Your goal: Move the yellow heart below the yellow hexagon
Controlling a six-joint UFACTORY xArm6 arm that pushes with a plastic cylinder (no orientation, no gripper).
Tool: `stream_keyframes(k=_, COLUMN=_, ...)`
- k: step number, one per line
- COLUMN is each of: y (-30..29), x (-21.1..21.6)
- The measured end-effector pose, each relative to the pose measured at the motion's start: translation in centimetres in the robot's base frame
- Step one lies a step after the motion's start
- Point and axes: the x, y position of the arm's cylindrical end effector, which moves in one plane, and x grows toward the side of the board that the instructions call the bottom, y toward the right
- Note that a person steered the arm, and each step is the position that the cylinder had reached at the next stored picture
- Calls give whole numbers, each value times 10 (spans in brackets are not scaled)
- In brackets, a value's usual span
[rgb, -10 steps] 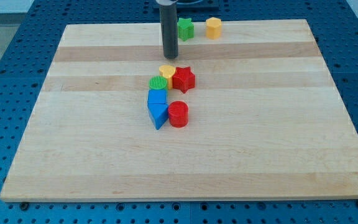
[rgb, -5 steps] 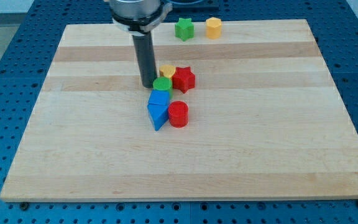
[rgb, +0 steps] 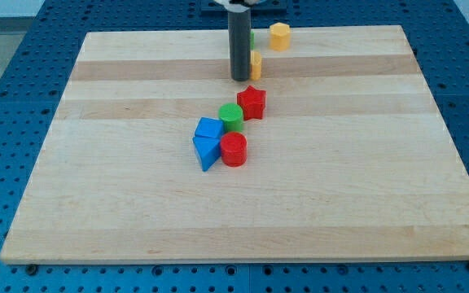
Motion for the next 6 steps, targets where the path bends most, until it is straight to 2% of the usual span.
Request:
stream_keyframes(k=2, y=15, x=-22)
stream_keyframes(k=5, y=48, x=-26)
stream_keyframes(k=6, y=54, x=-15)
